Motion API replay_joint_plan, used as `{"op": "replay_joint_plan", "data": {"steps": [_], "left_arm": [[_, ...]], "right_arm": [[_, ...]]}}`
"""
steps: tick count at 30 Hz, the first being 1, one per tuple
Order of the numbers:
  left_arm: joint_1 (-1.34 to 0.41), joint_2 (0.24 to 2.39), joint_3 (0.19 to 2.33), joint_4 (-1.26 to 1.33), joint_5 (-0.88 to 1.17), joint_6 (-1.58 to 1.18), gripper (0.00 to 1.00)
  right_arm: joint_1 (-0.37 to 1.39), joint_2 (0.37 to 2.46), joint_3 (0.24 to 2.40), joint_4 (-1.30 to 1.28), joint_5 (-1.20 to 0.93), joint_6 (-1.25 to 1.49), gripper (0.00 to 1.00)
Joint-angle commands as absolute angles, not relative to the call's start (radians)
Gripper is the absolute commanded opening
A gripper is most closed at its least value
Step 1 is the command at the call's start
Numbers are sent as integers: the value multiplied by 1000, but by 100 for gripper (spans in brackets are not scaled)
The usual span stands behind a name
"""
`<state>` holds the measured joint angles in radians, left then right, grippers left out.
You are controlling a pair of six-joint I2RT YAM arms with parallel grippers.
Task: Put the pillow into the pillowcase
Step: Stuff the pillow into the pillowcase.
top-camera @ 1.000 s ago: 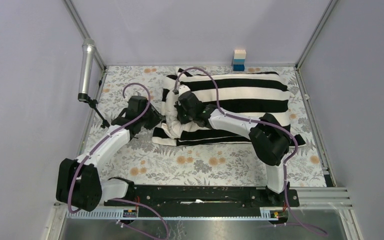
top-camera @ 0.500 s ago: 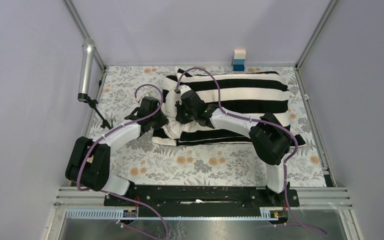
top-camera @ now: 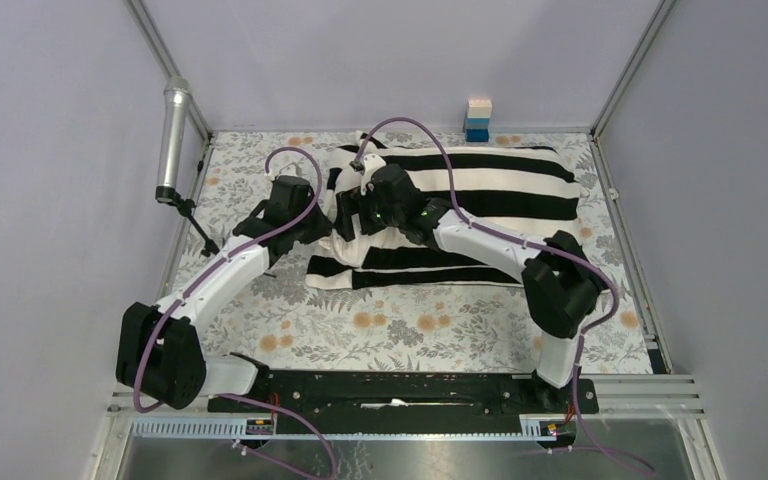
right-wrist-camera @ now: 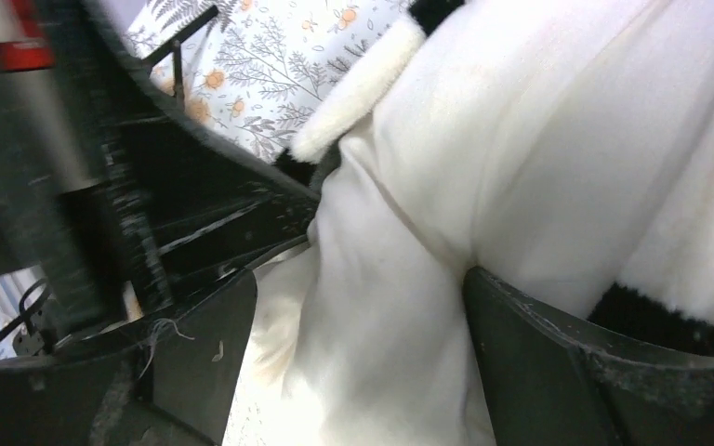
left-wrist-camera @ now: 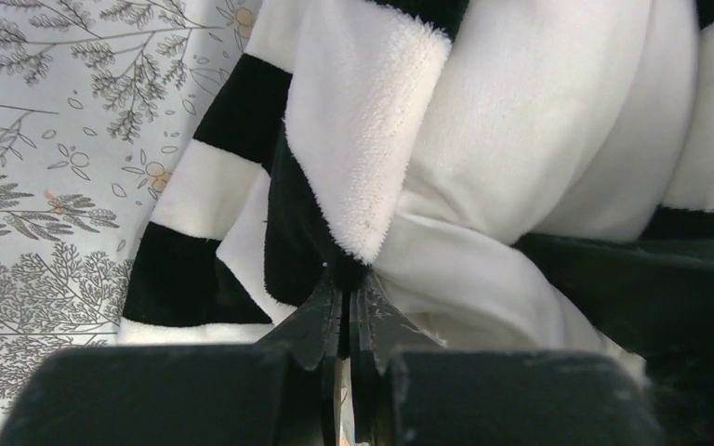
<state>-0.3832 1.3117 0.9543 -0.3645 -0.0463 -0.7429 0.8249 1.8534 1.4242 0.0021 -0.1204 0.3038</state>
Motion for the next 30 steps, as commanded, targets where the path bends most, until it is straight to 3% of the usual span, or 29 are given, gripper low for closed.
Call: {"op": "replay_joint_plan", "data": {"steps": [1, 7, 20, 22, 26, 28, 30], "left_arm": [[-389, 1287, 994, -299, 27, -743, 0], [-366, 1285, 1018, -295, 74, -761, 0], [-354, 1303, 1094, -318, 139, -770, 0], [-353, 1298, 1107, -324, 149, -769, 0], [-353, 1279, 1129, -364, 167, -745, 0], [-353, 1263, 1132, -388, 176, -725, 0], [-354, 1239, 1133, -408, 201, -699, 0]], "right_arm": [[868, 1706, 1350, -9, -75, 177, 90], [959, 1614, 1276, 28, 29, -51, 99], [1022, 1817, 1327, 39, 298, -164, 99], [1015, 1875, 1369, 9, 364, -155, 87], [918, 1889, 1428, -68, 359, -16, 16], [850, 1889, 1480, -122, 318, 79, 1], [805, 1902, 1545, -186, 250, 149, 0]]}}
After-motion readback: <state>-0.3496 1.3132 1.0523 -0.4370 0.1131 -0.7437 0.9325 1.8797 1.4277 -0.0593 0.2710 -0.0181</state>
